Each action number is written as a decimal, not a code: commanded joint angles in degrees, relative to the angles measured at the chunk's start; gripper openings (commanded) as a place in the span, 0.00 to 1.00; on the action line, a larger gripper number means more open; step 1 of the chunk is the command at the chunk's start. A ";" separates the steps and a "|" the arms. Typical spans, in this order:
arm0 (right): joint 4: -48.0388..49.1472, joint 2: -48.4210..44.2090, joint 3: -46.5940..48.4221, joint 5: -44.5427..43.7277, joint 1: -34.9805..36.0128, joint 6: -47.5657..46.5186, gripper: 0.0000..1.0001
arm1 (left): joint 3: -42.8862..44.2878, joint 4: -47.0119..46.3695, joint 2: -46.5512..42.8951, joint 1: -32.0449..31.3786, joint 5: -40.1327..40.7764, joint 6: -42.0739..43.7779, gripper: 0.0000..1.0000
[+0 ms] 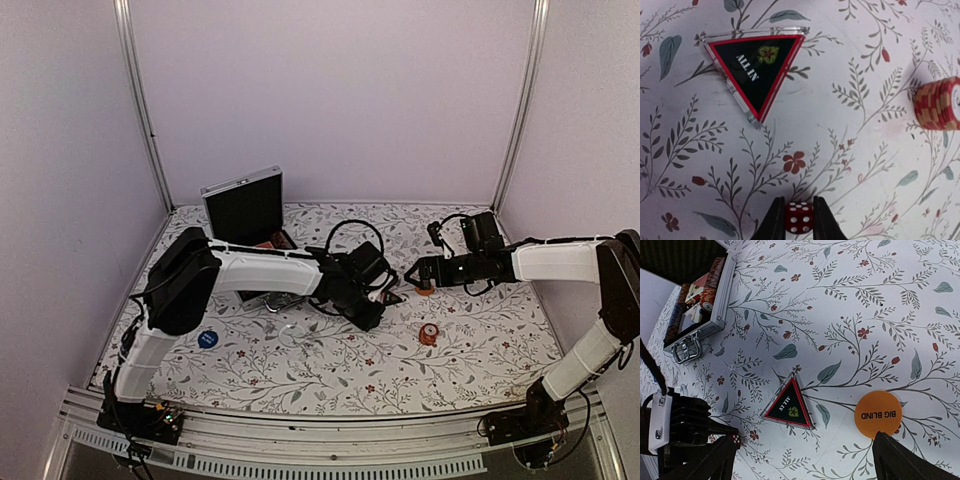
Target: Pack up texas hold em set
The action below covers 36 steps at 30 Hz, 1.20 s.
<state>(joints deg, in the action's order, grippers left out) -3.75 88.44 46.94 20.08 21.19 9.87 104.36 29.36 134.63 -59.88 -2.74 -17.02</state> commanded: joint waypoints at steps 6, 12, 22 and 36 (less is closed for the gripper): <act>0.31 -0.96 0.17 0.02 -0.23 -0.13 0.99 | -9.98 1.57 -16.41 6.63 -0.45 18.04 0.12; 0.94 0.00 0.37 0.83 -0.23 -0.04 0.99 | -13.64 5.84 -22.80 15.40 -5.04 25.56 0.13; 1.41 0.76 0.66 1.44 -0.26 -0.16 0.99 | -16.73 6.67 -24.37 26.82 -1.09 35.08 0.15; 1.57 0.44 0.27 1.69 -0.20 -0.19 0.99 | -12.55 6.15 -15.97 33.18 -2.42 40.45 0.11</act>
<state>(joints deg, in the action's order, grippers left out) -3.33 88.62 46.96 21.50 21.19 9.85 89.69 35.42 116.36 -27.59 -4.25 21.04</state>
